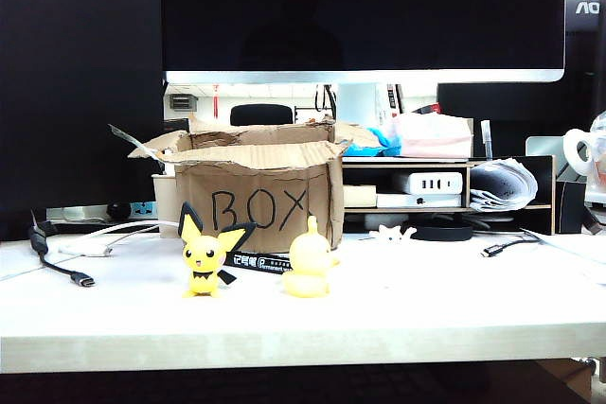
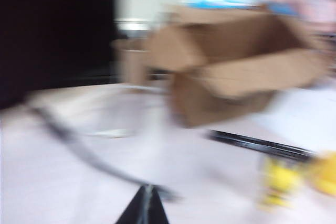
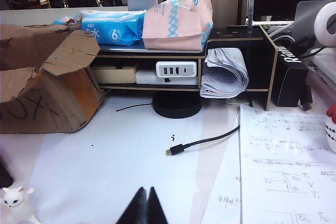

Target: Put the doll that is least similar in color compared to the others into the paper box.

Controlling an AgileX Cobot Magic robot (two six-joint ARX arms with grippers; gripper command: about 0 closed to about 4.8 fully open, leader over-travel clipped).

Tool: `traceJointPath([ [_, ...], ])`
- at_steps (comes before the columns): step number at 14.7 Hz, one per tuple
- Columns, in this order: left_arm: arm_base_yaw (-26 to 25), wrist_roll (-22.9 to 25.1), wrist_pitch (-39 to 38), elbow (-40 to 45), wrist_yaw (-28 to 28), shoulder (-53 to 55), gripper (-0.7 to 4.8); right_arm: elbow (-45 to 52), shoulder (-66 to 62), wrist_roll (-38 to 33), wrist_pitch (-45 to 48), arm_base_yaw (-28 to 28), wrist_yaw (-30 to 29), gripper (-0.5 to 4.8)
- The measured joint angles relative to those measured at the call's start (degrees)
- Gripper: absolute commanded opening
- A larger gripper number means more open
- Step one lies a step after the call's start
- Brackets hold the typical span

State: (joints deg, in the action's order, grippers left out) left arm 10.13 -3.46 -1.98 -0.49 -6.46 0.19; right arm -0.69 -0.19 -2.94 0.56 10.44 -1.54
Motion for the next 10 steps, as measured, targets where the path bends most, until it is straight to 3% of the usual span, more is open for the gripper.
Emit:
traceJointPath([
  [5,15.06,-0.02,0.04,0.00,0.07,2.51,-0.05,0.00,0.00,0.00,0.00,0.00,0.00,0.04],
  [10,20.55,0.00,0.00,0.00,0.04,6.71,-0.05,0.00,0.00,0.00,0.00,0.02,-0.26,0.04],
])
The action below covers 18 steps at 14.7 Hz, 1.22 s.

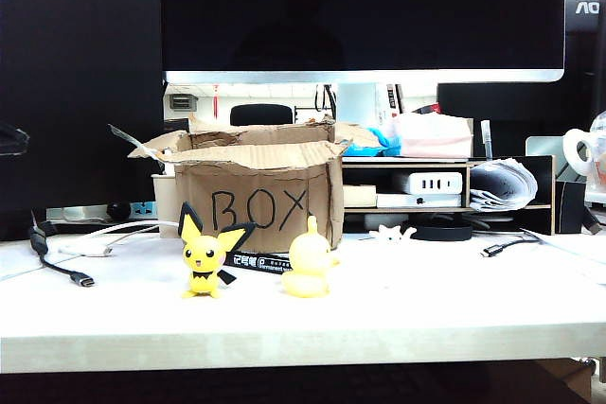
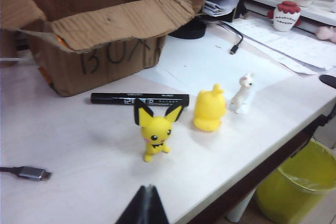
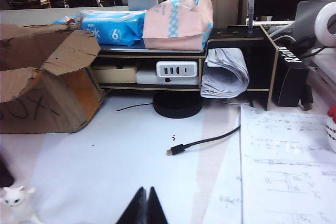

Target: Put the doll that is least similar in color compared to the others into the paper box.

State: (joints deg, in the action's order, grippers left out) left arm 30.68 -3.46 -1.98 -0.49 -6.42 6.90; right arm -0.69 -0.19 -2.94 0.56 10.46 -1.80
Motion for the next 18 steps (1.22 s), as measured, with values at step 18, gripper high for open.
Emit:
traceJointPath([
  [18,0.39,0.00,0.00,0.00,0.00,3.19,-0.05,-39.41,-38.75,-6.40,-30.05,0.96,-29.46,-0.02],
])
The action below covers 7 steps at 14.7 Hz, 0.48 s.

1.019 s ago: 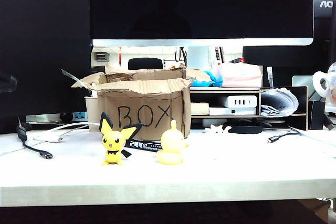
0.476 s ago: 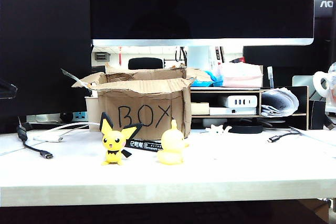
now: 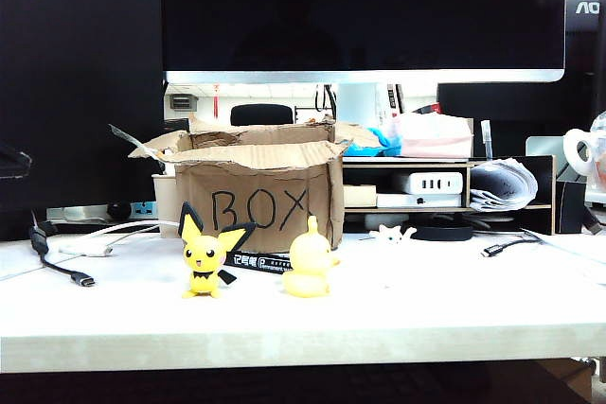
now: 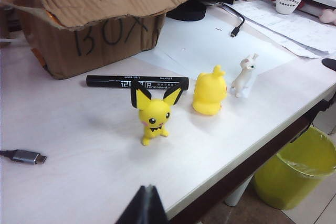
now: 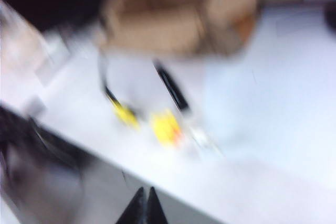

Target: Put the doll that is least similar in color compared to the others into the paper box.

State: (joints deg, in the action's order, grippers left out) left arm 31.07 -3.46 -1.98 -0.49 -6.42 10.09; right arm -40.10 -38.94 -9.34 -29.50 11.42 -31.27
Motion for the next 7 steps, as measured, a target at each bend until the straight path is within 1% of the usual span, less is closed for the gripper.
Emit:
traceJointPath([
  [2,-0.02,-0.02,0.00,0.00,0.04,0.00,-0.05,-4.98,-11.37,5.33,-4.31,1.81,3.21,-0.02],
  [3,0.00,0.00,0.00,0.00,0.02,0.02,-0.05,-10.78,-20.92,8.76,-6.84,3.63,4.59,-0.02],
  [4,0.00,0.00,0.02,0.00,0.00,0.02,-0.05,-13.51,-25.35,10.19,-8.41,4.48,4.74,-0.02],
  [5,-0.02,0.00,0.02,0.00,0.02,0.02,-0.05,-19.21,-34.07,12.37,-13.84,6.62,5.05,-0.02],
  [6,0.00,-0.02,0.02,0.00,0.02,0.02,-0.05,-21.90,-38.14,13.33,-14.99,8.07,6.32,-0.02],
  [7,0.00,-0.02,0.00,0.00,0.02,0.07,-0.05,-27.06,-45.27,15.96,-18.51,11.23,10.99,-0.01],
])
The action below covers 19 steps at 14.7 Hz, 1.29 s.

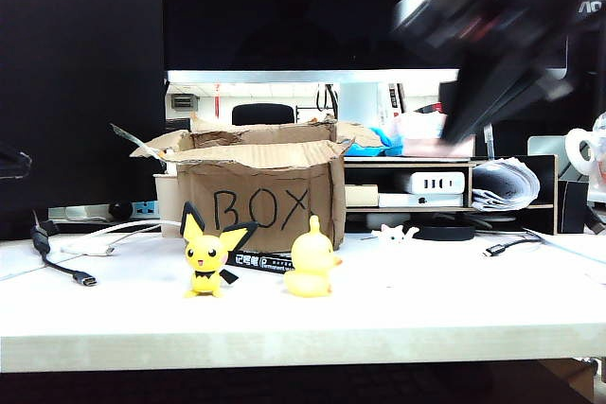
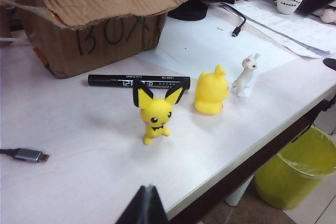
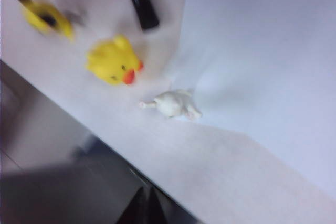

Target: Put the doll that is least similar in color compared to the others into the paper box.

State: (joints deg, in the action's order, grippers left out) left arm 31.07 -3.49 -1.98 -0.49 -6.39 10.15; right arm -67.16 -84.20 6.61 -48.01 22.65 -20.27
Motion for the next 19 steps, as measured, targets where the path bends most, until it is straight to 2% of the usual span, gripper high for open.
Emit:
traceJointPath([
  [1,0.00,0.00,0.00,0.00,0.00,0.04,-0.05,-2.64,-2.71,1.31,-2.71,1.51,2.29,0.00],
  [2,0.00,0.02,0.02,0.00,-0.02,0.04,-0.05,-5.90,-6.19,2.47,-4.98,3.30,4.81,0.40],
  [3,0.00,0.02,0.00,0.00,0.00,0.04,-0.05,-8.83,-9.64,4.39,-7.69,4.50,6.60,1.11],
  [4,0.00,0.00,0.00,0.00,0.00,0.04,-0.05,-10.16,-11.04,5.68,-9.46,5.29,7.43,2.10],
  [6,0.00,0.00,0.00,0.00,0.00,0.04,-0.05,-11.43,-12.44,6.93,-10.36,6.60,9.49,2.67],
  [8,0.00,0.00,0.00,0.00,0.00,0.04,-0.05,-11.45,-12.50,8.24,-10.08,7.17,9.94,4.79],
  [13,0.00,0.02,0.00,0.00,0.00,0.04,-0.05,-11.47,-12.83,10.43,-7.39,7.45,10.14,4.79],
  [19,0.00,0.02,0.02,0.00,0.00,-0.07,-0.05,-11.50,-19.82,10.14,-5.51,7.48,10.16,4.79],
])
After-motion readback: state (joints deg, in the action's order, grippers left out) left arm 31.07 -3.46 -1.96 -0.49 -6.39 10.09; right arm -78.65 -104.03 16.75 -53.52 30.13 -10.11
